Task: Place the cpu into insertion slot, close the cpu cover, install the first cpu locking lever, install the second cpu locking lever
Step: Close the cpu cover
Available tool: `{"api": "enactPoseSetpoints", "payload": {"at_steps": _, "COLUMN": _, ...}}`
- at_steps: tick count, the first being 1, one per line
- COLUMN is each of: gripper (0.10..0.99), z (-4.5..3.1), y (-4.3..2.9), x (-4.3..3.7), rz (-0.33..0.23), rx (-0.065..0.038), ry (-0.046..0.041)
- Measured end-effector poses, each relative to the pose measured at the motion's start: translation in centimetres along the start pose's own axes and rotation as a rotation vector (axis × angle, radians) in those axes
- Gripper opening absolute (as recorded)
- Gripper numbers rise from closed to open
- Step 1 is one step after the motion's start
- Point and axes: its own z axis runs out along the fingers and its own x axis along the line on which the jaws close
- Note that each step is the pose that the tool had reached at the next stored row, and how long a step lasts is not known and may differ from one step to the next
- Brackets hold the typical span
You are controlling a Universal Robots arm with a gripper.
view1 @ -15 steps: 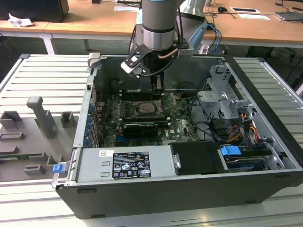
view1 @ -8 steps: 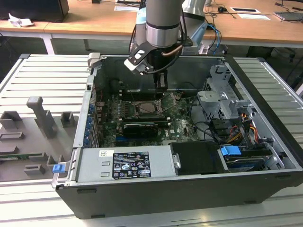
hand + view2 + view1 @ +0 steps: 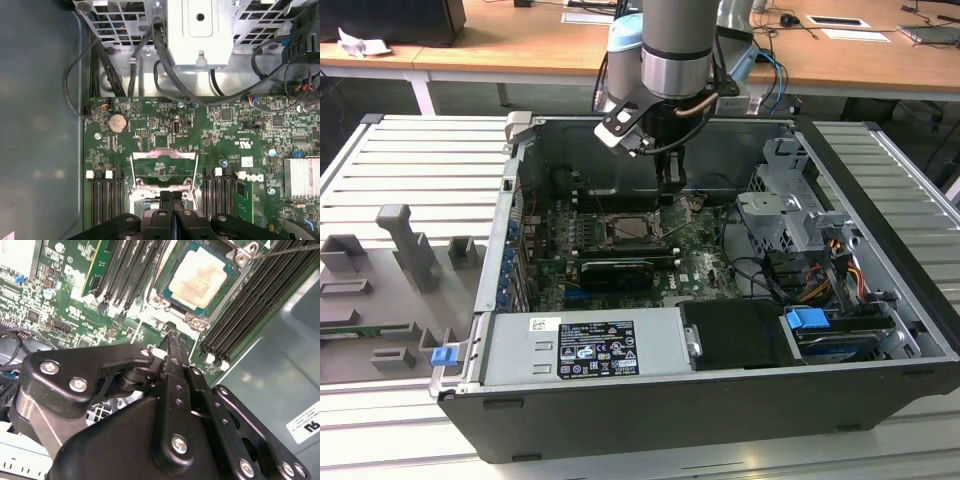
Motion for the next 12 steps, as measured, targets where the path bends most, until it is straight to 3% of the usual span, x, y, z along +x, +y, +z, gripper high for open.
{"api": "enactPoseSetpoints", "payload": {"at_steps": 12, "gripper": 0.106, "z": 0.16, "y": 2.43, "x": 0.03, "rz": 0.0, "rx": 0.001, "ry": -0.0003}}
